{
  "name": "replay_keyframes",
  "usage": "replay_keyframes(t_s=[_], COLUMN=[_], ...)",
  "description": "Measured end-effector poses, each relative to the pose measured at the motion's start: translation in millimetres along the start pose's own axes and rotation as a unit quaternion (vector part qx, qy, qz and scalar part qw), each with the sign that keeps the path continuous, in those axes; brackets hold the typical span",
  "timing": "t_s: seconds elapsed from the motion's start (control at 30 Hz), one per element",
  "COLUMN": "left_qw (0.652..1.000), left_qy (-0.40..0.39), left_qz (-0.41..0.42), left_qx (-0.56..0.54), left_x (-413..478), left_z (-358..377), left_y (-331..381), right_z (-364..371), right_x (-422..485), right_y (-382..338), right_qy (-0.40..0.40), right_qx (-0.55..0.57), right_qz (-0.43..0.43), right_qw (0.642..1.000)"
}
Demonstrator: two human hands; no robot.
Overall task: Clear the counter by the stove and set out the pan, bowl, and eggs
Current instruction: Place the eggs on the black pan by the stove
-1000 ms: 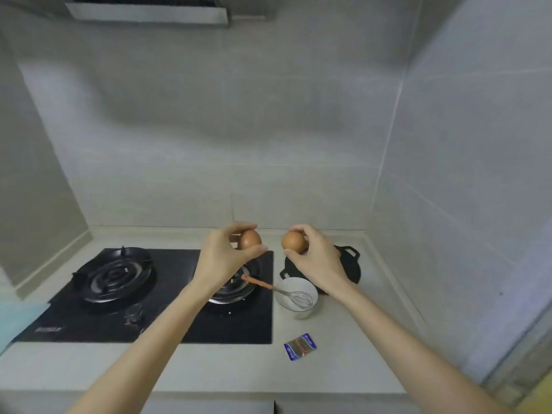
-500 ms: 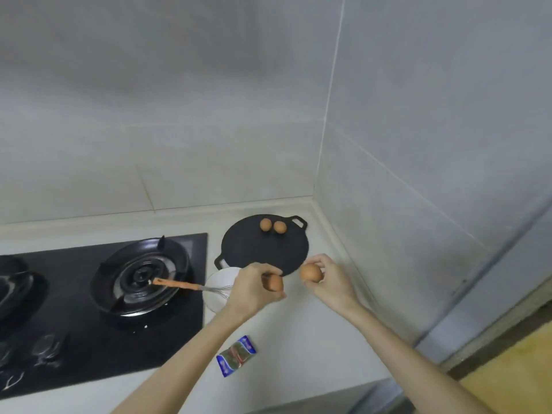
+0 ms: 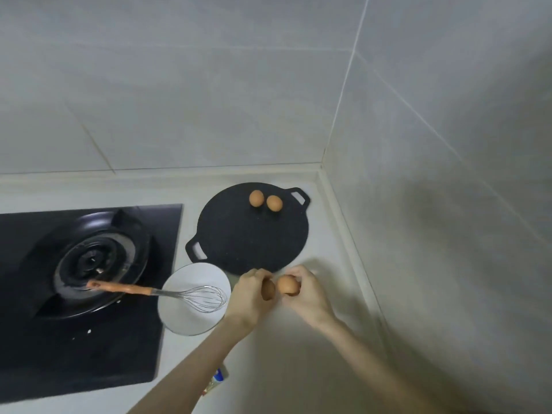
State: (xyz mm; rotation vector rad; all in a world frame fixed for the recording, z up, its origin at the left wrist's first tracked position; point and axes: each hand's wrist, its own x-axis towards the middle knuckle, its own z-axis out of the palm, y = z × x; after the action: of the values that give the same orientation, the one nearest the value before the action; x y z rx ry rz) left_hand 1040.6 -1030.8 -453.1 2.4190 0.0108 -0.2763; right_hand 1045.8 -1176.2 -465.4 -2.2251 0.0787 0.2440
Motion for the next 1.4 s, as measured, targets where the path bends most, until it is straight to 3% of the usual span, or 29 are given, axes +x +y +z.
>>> replay_keyframes(t_s=[0.3, 0.63, 0.9, 1.13, 1.4], left_qw=[1.000, 1.000, 0.998, 0.991, 0.969], left_qy=[0.018, 0.009, 0.004, 0.099, 0.226], left_qz=[-0.018, -0.003, 0.020, 0.056, 0.042], left_qx=[-0.006, 0.005, -0.060, -0.070, -0.093], left_x=[19.2, 23.5, 14.1, -17.9, -102.8], left_z=[10.5, 16.2, 0.0, -55.3, -145.1], left_y=[-7.1, -17.1, -9.5, -2.9, -24.5], right_z=[13.3, 9.8, -8.0, -25.6, -5.4], right_x=[22.9, 28.0, 25.7, 17.9, -25.0], right_y=[13.7, 17.7, 6.0, -39.4, -145.6], right_qy=[0.020, -0.010, -0.017, 0.007, -0.088], right_qx=[-0.016, -0.033, 0.019, 0.029, 0.012], right_qz=[-0.006, -0.016, -0.007, -0.062, -0.218], right_qw=[1.000, 0.999, 1.000, 0.998, 0.972])
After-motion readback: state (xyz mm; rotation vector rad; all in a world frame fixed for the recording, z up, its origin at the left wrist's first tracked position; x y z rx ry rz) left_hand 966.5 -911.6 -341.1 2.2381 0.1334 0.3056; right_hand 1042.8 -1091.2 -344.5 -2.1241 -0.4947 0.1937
